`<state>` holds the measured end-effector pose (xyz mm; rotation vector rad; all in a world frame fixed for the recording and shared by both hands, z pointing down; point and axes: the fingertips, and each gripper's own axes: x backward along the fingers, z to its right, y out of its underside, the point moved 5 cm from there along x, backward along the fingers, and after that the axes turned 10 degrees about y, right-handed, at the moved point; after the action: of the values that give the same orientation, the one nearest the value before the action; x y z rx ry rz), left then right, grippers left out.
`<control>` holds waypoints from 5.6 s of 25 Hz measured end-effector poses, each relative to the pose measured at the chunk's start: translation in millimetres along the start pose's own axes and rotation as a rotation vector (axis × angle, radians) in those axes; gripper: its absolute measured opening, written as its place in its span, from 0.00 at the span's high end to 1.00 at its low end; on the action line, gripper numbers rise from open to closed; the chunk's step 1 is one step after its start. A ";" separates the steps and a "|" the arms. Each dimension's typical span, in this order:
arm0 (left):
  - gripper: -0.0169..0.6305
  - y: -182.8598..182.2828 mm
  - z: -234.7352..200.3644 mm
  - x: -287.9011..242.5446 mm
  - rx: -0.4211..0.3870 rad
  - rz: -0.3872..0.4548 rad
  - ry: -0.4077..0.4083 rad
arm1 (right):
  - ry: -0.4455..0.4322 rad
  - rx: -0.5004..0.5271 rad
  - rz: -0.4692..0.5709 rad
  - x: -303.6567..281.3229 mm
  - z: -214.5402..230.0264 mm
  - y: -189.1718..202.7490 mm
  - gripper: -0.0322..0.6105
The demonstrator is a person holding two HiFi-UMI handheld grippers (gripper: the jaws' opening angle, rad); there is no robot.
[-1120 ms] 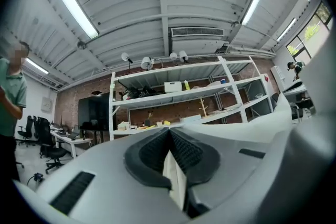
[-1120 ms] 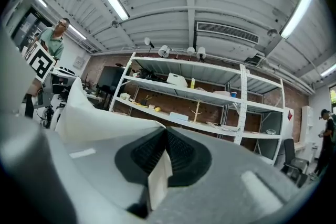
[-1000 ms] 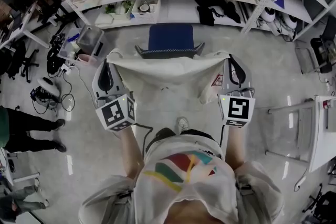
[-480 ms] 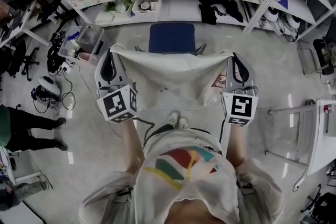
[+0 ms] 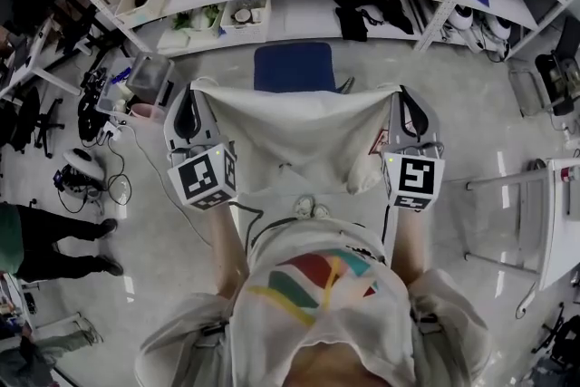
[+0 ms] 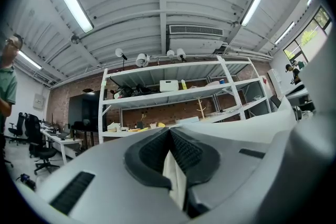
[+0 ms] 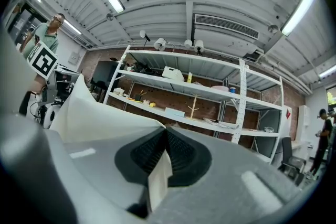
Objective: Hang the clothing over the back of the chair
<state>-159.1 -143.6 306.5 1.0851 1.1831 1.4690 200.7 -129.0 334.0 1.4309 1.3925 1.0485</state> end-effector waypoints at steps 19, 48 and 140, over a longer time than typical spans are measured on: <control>0.95 -138.7 -53.9 -64.7 -0.151 0.246 0.005 | 0.069 0.061 0.375 -68.3 45.1 -177.1 0.94; 0.95 -64.1 -74.3 -135.3 -0.160 -0.003 0.052 | -0.013 0.199 0.127 -170.8 10.7 -117.2 0.94; 0.95 299.3 -24.1 -100.7 -0.049 -0.699 0.188 | -0.255 0.319 -0.577 -161.4 -97.7 228.6 0.94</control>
<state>-203.4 -277.9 589.9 0.4214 1.4571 1.0463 166.7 -290.3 580.3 1.2077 1.6850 0.2760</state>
